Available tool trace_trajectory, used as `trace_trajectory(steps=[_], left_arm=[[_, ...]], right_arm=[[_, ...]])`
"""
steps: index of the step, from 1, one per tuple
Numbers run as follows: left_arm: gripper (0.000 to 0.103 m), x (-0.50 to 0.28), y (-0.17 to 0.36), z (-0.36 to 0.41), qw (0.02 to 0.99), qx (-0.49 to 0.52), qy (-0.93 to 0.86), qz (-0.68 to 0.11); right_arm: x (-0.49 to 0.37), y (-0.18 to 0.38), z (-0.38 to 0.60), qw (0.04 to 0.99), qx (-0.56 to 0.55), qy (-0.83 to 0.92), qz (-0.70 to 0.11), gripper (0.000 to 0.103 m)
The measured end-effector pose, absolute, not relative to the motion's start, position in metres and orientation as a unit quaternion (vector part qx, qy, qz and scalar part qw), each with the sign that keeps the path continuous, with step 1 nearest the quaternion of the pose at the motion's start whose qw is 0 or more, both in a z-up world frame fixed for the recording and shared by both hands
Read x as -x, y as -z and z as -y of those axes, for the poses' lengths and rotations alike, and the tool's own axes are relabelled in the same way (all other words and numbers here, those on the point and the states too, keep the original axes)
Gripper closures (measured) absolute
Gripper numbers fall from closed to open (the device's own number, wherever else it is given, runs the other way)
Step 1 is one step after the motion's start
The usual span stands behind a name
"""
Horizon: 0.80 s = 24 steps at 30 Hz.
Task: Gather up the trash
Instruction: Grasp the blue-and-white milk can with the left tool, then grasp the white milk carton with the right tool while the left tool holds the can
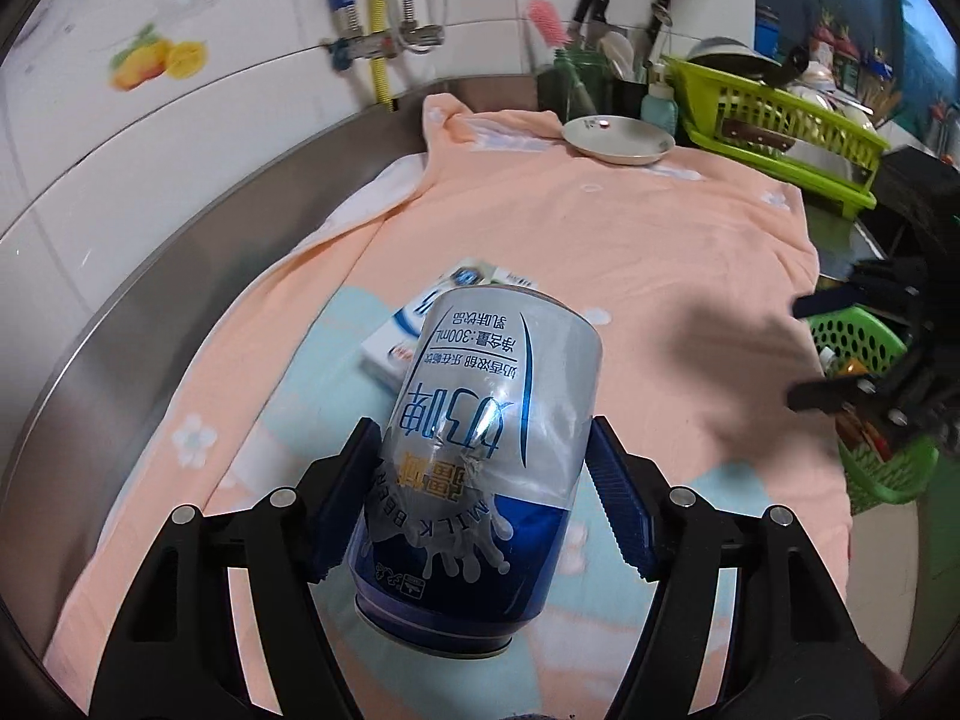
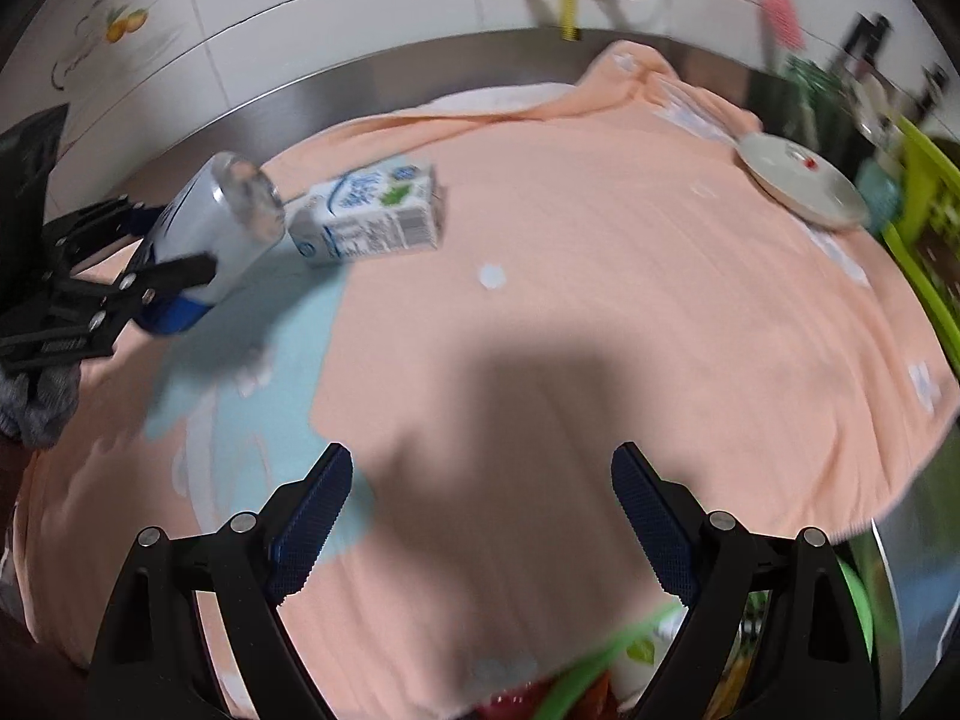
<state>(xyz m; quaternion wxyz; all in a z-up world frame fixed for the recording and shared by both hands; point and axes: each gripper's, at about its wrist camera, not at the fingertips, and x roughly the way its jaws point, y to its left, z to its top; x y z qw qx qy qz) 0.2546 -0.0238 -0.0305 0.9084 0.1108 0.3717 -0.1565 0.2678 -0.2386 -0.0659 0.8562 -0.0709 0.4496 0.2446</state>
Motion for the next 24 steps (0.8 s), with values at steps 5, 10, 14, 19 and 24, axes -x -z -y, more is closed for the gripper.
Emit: trace_trajectory(steps=[5, 10, 14, 19, 24], left_arm=[[0.035, -0.240, 0.032, 0.001, 0.914, -0.089, 0.128, -0.373], [0.034, -0.224, 0.034, -0.021, 0.919, -0.078, 0.107, -0.372], [0.034, -0.218, 0.034, -0.033, 0.921, -0.069, 0.100, -0.370], [0.034, -0.215, 0.036, -0.041, 0.922, -0.061, 0.100, -0.370], [0.034, -0.212, 0.037, -0.048, 0.923, -0.053, 0.094, -0.368]], right_arm=[[-0.296, 0.055, 0.193, 0.850, 0.079, -0.268, -0.446, 0.018], [-0.321, 0.052, 0.157, 0.850, 0.083, -0.282, -0.437, 0.016], [-0.336, 0.051, 0.133, 0.848, 0.081, -0.293, -0.433, 0.016], [-0.352, 0.045, 0.106, 0.836, 0.157, -0.318, -0.418, 0.011], [-0.370, 0.045, 0.087, 0.798, 0.248, -0.357, -0.417, 0.009]])
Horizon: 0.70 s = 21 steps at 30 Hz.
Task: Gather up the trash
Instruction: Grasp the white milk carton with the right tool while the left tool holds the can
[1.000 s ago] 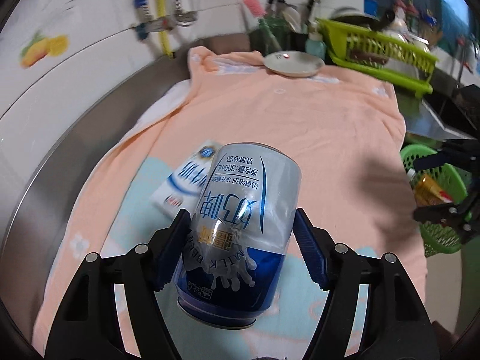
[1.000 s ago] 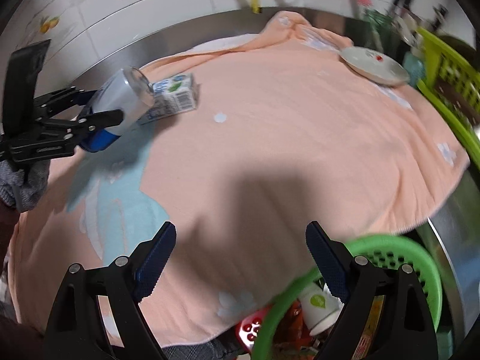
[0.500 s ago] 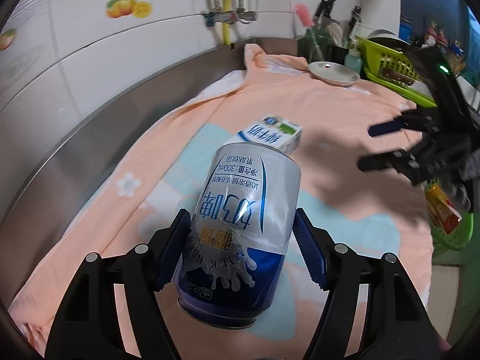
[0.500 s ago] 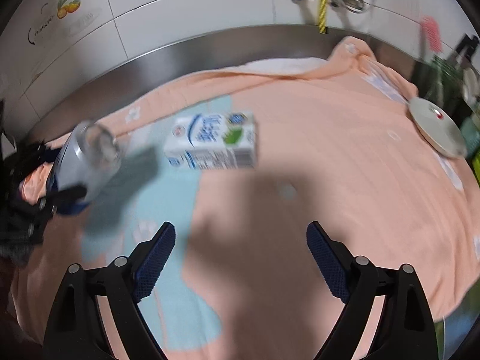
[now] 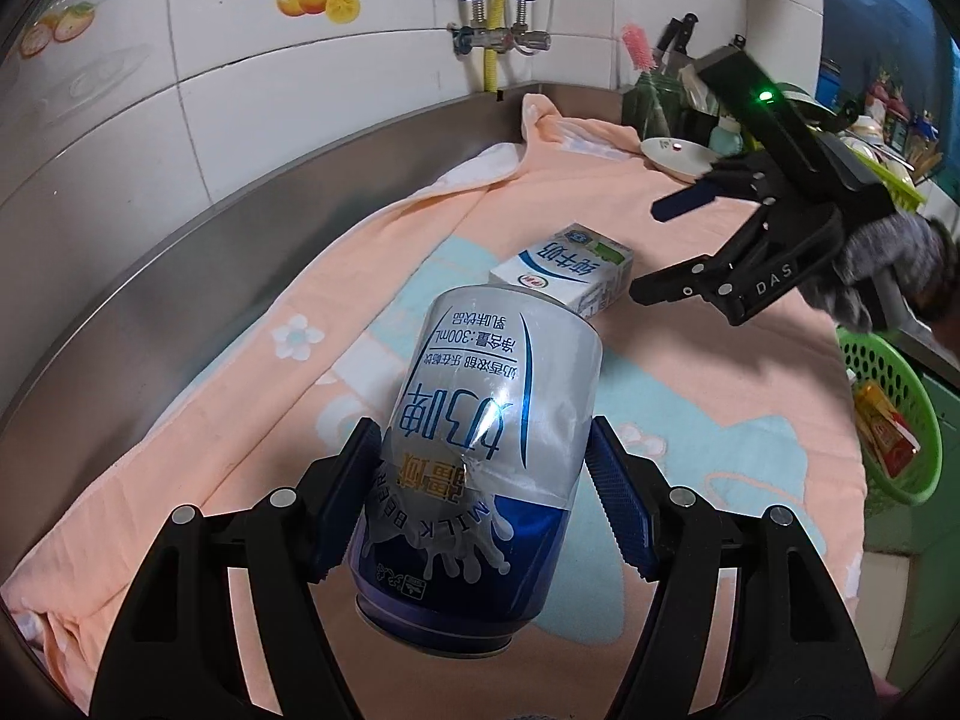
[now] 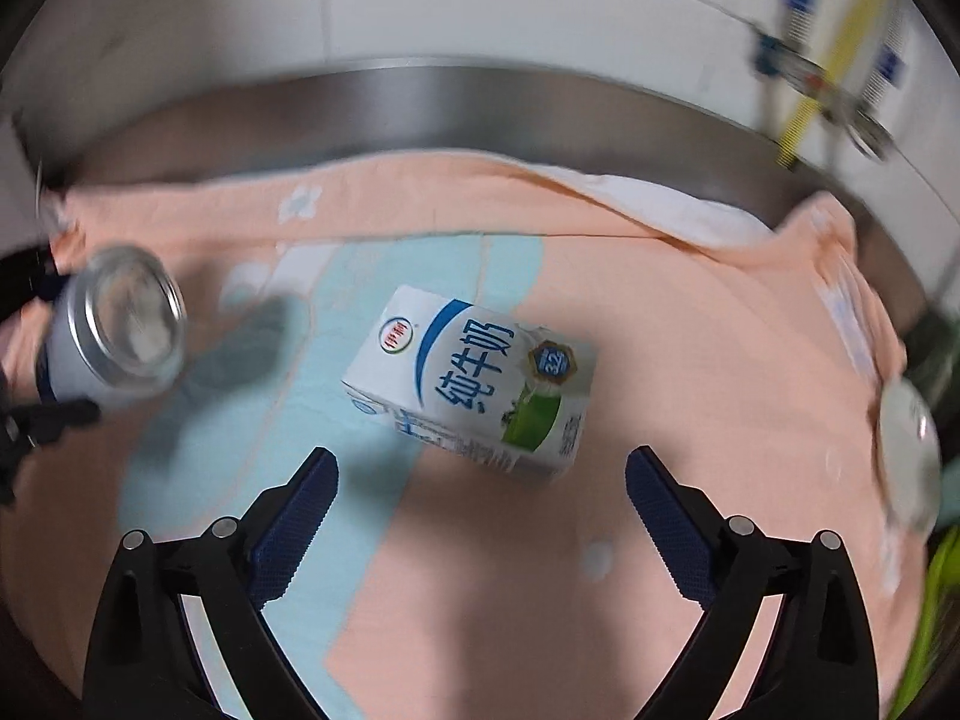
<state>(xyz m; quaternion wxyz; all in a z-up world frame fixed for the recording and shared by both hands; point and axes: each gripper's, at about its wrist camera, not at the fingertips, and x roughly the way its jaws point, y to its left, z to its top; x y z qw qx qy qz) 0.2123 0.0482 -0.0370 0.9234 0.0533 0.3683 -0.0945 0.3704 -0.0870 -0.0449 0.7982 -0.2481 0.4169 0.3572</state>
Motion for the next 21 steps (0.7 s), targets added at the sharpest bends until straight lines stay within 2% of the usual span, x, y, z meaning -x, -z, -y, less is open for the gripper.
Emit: trace_trajectory(steps=[15, 21], left_arm=[[0.034, -0.218, 0.044, -0.059, 0.920, -0.046, 0.074, -0.383], [0.034, -0.220, 0.047, -0.059, 0.918, -0.048, 0.070, -0.388]], right_arm=[[-0.400, 0.087, 0.016, 0.661, 0.487, -0.421, -0.385, 0.009], [-0.411, 0.102, 0.000, 0.637, 0.503, -0.428, -0.398, 0.010]])
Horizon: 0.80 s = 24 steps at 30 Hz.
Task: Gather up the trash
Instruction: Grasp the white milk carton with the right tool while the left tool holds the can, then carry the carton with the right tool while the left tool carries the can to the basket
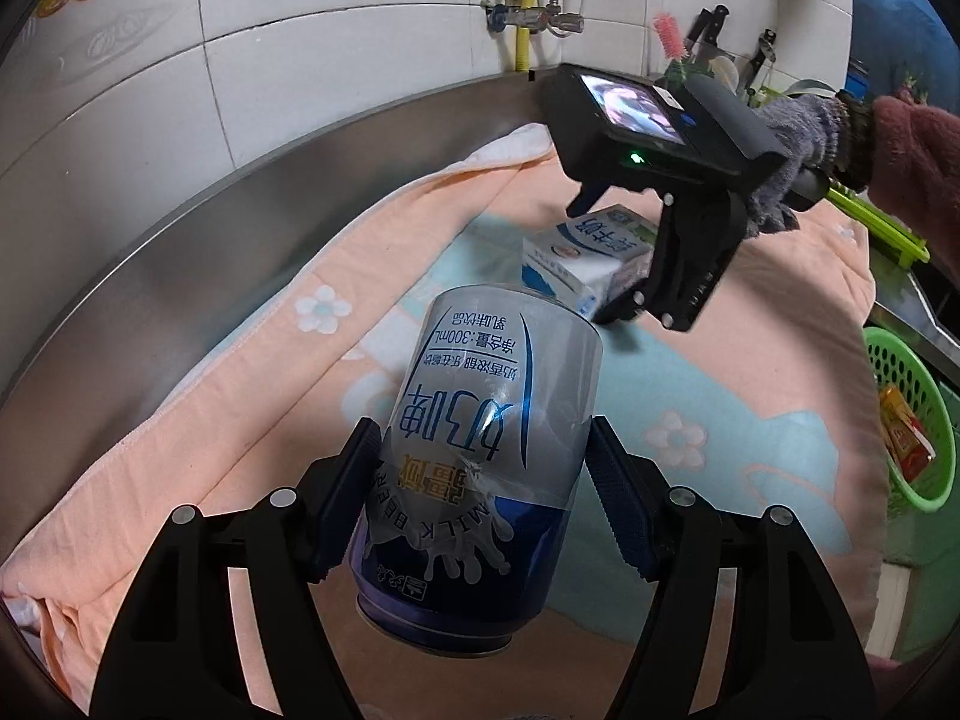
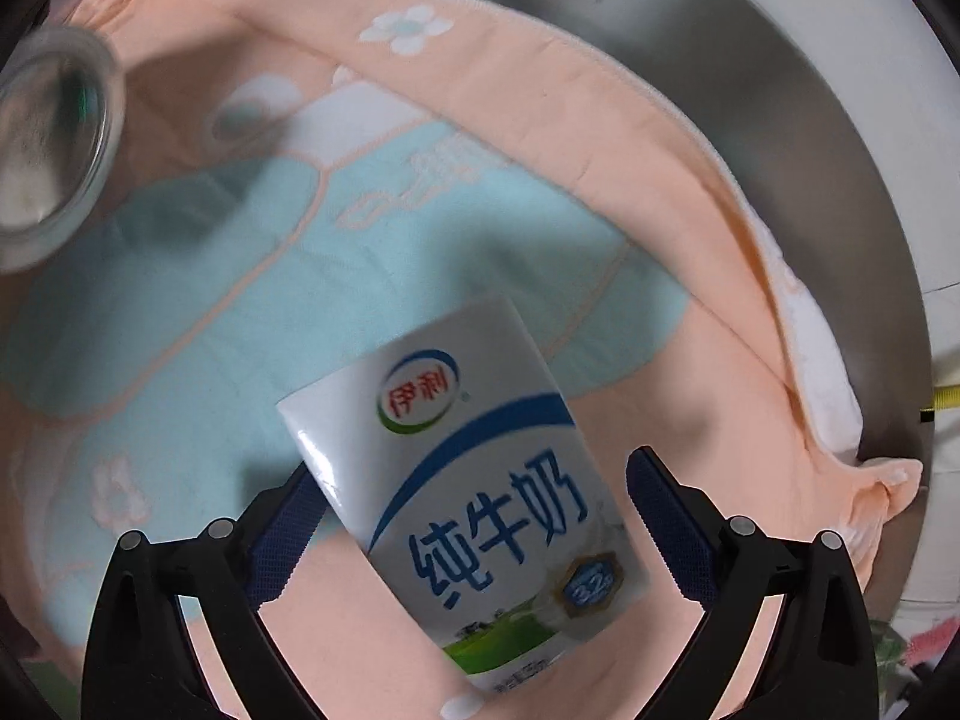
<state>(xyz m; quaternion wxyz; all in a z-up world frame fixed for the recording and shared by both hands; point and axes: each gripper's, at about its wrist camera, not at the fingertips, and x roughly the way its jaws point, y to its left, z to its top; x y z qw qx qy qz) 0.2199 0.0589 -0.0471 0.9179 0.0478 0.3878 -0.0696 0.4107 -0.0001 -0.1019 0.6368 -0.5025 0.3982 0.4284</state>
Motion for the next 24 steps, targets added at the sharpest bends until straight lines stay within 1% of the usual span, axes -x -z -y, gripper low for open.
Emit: trace_trajectory(steps=[4, 9, 17, 24], left_arm=[[0.034, -0.221, 0.048, -0.059, 0.917, -0.046, 0.068, -0.389], [0.035, -0.220, 0.048, -0.054, 0.918, -0.039, 0.077, -0.386], [0.035, -0.211, 0.035, -0.037, 0.922, -0.038, 0.103, -0.371], [0.034, -0.197, 0.019, 0.006, 0.921, -0.053, 0.162, -0.352]], right_arm=[[-0.418, 0.100, 0.002, 0.642, 0.473, -0.427, -0.426, 0.022], [-0.408, 0.089, 0.027, 0.678, 0.425, -0.406, -0.442, 0.032], [-0.363, 0.073, 0.086, 0.747, 0.300, -0.367, -0.467, 0.033], [-0.307, 0.051, 0.193, 0.813, 0.177, -0.278, -0.480, 0.033]])
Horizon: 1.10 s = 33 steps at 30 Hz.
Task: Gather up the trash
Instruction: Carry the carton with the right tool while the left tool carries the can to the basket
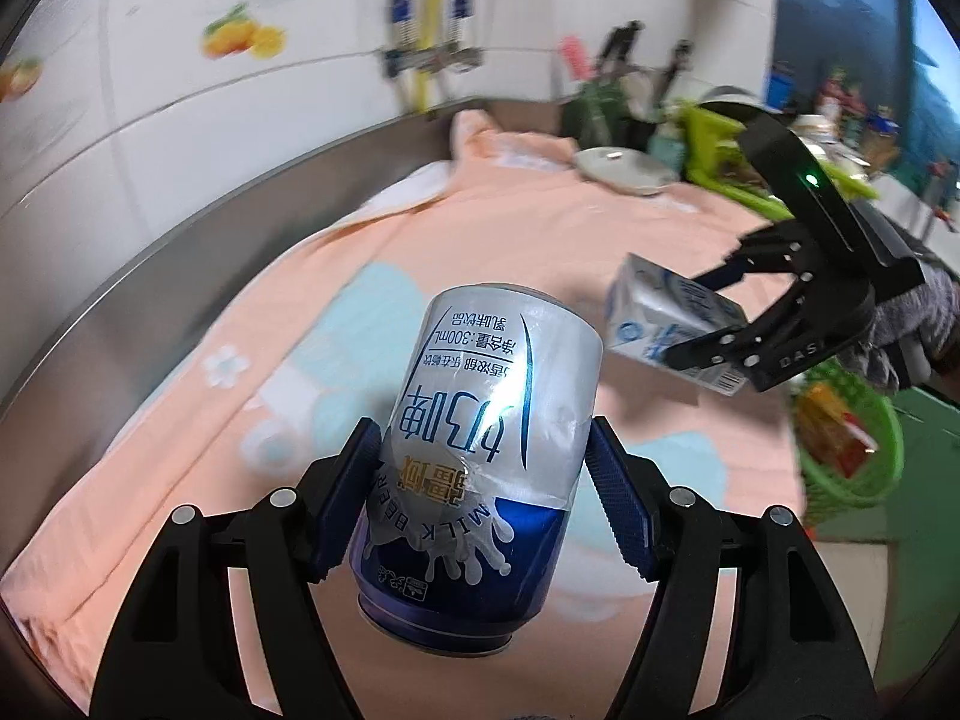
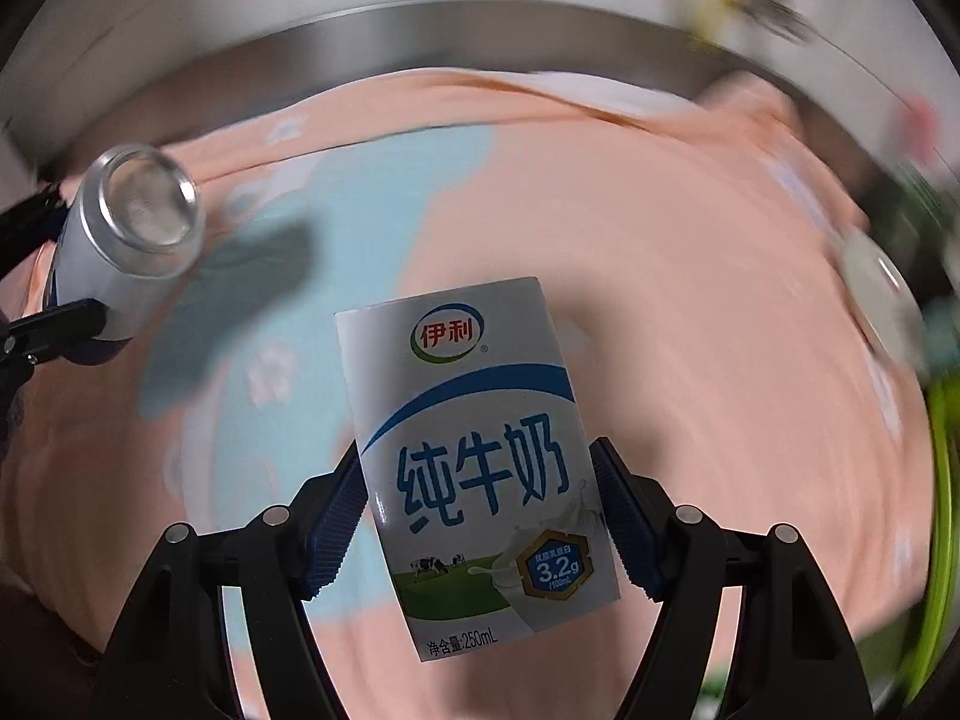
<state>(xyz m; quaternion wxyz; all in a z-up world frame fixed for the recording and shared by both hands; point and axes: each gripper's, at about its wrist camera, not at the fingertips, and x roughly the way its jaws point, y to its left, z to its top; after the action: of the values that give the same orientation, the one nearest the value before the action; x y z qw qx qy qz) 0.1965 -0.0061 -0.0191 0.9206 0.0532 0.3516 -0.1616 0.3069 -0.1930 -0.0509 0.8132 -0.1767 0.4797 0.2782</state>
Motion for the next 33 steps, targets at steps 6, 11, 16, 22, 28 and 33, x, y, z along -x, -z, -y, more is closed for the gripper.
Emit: trace_trajectory(steps=[6, 11, 16, 22, 28, 33], left_arm=[[0.034, -0.184, 0.014, 0.061, 0.910, -0.065, 0.225, -0.341], [0.034, -0.177, 0.018, 0.113, 0.896, -0.073, 0.272, -0.344], [0.034, -0.170, 0.024, 0.166, 0.879, -0.082, 0.308, -0.355], [0.034, -0.169, 0.030, 0.214, 0.868, -0.099, 0.326, -0.361], [0.034, -0.178, 0.040, 0.253, 0.855, -0.103, 0.339, -0.377], [0.034, -0.182, 0.055, 0.288, 0.841, -0.116, 0.352, -0.395]], right_arm=[[-0.242, 0.059, 0.316, 0.844, 0.085, -0.158, -0.505, 0.033], [-0.194, 0.094, 0.381, 0.841, 0.010, -0.105, -0.531, 0.033], [-0.172, 0.126, 0.403, 0.840, -0.015, -0.079, -0.537, 0.033], [-0.166, 0.150, 0.414, 0.840, -0.017, -0.064, -0.539, 0.032], [-0.160, 0.155, 0.428, 0.845, -0.039, -0.074, -0.529, 0.027], [-0.141, 0.141, 0.437, 0.855, -0.040, -0.070, -0.512, 0.027]])
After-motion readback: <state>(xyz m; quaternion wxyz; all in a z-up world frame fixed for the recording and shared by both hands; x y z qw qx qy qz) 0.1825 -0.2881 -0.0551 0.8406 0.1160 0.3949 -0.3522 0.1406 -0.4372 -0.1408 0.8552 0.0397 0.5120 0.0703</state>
